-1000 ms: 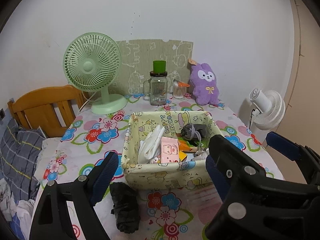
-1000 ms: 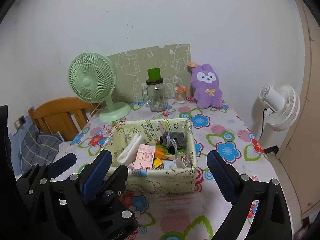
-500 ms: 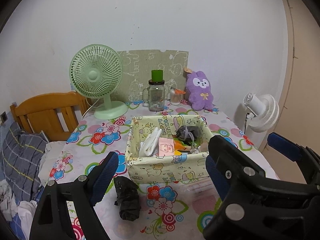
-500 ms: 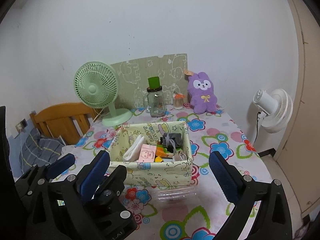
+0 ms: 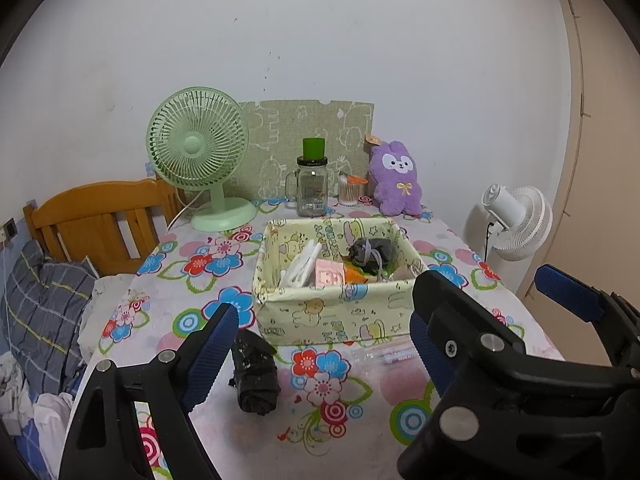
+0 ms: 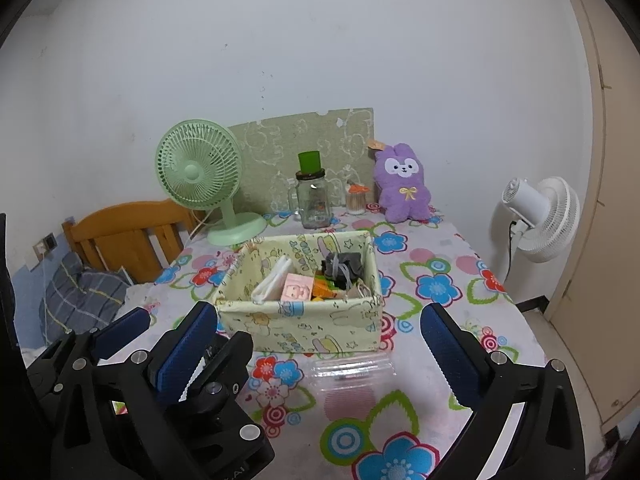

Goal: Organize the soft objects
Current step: 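Reach the left tool to the black rolled bag and close around it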

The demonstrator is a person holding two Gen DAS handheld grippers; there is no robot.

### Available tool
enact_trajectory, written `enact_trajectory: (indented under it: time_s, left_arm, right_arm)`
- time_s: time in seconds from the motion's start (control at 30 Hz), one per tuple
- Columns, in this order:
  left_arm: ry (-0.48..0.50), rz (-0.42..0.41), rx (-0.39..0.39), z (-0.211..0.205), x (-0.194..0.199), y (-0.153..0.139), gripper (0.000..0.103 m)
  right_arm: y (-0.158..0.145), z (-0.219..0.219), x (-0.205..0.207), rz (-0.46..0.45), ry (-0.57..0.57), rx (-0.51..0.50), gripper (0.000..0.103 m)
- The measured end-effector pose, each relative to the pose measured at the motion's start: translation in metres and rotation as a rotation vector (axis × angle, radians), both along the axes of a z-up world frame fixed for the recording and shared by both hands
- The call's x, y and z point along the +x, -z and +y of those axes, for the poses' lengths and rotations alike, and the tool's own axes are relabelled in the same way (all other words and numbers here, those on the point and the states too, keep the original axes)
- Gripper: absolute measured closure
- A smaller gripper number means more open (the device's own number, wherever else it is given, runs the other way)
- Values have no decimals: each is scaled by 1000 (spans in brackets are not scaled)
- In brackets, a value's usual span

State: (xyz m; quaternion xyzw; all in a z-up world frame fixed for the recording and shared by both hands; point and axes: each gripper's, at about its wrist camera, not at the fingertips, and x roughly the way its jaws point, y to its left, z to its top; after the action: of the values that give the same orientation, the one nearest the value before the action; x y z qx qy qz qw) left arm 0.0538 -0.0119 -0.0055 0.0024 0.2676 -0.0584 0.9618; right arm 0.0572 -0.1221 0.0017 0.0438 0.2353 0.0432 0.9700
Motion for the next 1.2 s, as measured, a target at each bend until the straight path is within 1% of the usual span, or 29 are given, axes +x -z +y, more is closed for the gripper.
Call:
enact_trajectory:
  time_s: [0.17,0.27,0.4,0.57,0.67,0.8,0.87,0.97,1.2]
  left_arm:
    - [3,9,11,0,-3,10,17]
    - [4,17,19,0,-4,16,19]
    - [0,33,18,2,-4,26,21]
    - [-44,29,49,2,0,39,24]
    - [-46,50,45,4,5,47,26]
    - [-45,81,43,8,13,58,27]
    - [-44,92,43,10,16,62,31]
    - [-50,125,39,15,24,73,34]
    - [-66,171,37,24,40,92,35]
  right_arm:
    - [12,0,-6,-3,3,2,0]
    - [19,1,-5,14,8,7,0]
    - [28,3,-7,13,36,-3,0]
    - [44,3,0,46,42,1,0]
    - [53,4,8,82,25,20,0]
    - [64,8,15,100,28,16,0]
    - [70,10,20,111,30,20,0]
    - [79,13,28,135,33,22,0]
    - [98,22,47,183,34,10,0]
